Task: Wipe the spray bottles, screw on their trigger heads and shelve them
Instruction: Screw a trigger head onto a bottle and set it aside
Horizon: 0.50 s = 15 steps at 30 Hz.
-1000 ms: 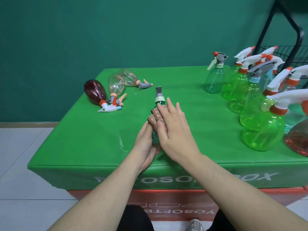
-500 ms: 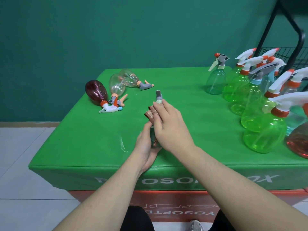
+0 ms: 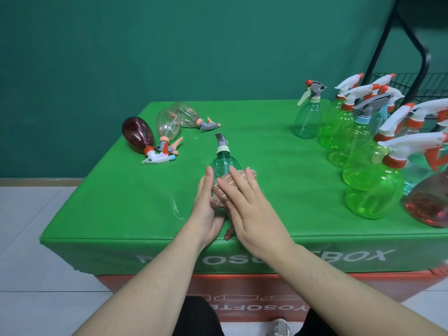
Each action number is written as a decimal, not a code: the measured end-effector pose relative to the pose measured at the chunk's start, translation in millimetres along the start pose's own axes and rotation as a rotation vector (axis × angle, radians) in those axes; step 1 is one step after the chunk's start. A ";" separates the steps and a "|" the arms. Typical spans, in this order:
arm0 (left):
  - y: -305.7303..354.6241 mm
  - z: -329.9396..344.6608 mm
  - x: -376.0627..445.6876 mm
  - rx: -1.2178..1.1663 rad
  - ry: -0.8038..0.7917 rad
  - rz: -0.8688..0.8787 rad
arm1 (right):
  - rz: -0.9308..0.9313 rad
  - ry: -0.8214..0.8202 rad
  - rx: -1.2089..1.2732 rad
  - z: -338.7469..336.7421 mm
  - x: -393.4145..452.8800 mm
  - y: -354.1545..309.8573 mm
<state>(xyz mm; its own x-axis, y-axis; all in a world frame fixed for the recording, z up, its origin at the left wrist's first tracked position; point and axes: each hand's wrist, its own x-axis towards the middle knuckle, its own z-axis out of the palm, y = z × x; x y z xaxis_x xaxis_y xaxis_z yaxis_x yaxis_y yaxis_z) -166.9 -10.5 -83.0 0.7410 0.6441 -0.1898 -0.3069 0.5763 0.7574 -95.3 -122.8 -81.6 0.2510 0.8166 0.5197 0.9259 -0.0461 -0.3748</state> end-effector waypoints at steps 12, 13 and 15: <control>-4.4 -9.2 6.7 -0.007 -0.014 -0.023 | 0.076 0.082 0.072 7.0 -18.9 -15.6; -3.8 -9.7 7.0 -0.006 -0.033 -0.036 | 0.095 0.082 0.091 6.7 -16.8 -17.5; -2.7 -11.0 6.3 -0.002 -0.055 -0.029 | 0.129 0.082 0.114 5.7 -11.8 -19.4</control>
<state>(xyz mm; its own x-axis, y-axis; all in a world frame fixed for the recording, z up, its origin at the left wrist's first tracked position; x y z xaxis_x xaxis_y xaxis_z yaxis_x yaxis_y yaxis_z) -168.0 -2.5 -93.1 0.7814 0.5985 -0.1764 -0.2860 0.5949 0.7512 -117.9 -128.2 -84.9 0.3915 0.7586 0.5207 0.8481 -0.0780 -0.5240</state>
